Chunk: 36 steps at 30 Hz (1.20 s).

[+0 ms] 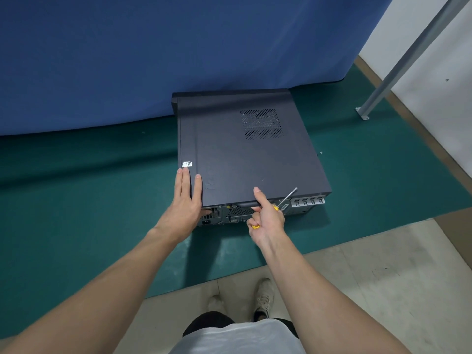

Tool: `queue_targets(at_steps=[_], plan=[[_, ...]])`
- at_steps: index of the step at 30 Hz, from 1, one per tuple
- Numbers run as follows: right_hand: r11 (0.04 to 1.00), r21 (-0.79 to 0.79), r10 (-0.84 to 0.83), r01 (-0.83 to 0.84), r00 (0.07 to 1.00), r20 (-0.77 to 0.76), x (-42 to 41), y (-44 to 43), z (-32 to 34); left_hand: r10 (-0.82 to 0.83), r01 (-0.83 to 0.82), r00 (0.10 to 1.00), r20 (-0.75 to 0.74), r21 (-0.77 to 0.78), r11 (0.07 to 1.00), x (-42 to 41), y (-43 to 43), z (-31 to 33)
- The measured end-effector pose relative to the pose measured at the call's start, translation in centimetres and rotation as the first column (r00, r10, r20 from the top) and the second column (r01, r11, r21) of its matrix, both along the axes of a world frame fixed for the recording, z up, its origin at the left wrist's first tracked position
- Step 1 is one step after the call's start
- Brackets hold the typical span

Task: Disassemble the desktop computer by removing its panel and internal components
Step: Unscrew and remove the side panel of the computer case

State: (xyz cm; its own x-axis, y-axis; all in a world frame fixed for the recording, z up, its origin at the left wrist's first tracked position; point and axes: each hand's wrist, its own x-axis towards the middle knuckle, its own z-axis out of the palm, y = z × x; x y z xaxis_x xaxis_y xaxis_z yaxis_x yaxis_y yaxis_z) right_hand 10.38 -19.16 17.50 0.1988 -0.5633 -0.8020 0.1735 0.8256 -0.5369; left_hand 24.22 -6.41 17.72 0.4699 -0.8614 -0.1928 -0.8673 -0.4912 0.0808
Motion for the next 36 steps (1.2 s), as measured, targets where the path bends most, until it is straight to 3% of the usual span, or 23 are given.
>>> queue_targets(at_steps=[17,22,26,28,32,36], plan=[[0.971,0.000,-0.240,0.241,0.969,0.060,1.7,0.5,-0.1,-0.021,0.021,0.998,0.058,0.001,1.000,-0.2,0.2,-0.7],[0.976,-0.008,-0.217,0.217,0.976,-0.002,1.8,1.1,0.4,0.022,-0.018,0.990,0.140,-0.032,0.999,-0.1,0.3,0.1],[0.969,0.023,-0.246,0.248,0.968,-0.043,2.2,1.7,1.1,-0.202,0.240,0.957,0.208,-0.176,0.955,-0.1,-0.9,1.0],[0.971,0.034,-0.235,0.237,0.970,-0.057,2.3,1.7,1.4,-0.285,0.331,0.928,0.239,-0.175,0.927,-0.2,-2.2,1.2],[0.978,0.034,-0.206,0.207,0.978,-0.020,2.2,1.7,1.2,-0.380,0.399,0.886,0.267,-0.019,0.917,-0.5,-3.4,0.3],[0.978,0.032,-0.207,0.205,0.973,0.103,1.9,1.8,0.3,-0.384,0.418,0.872,0.303,-0.053,0.907,-0.7,-3.2,-0.2]])
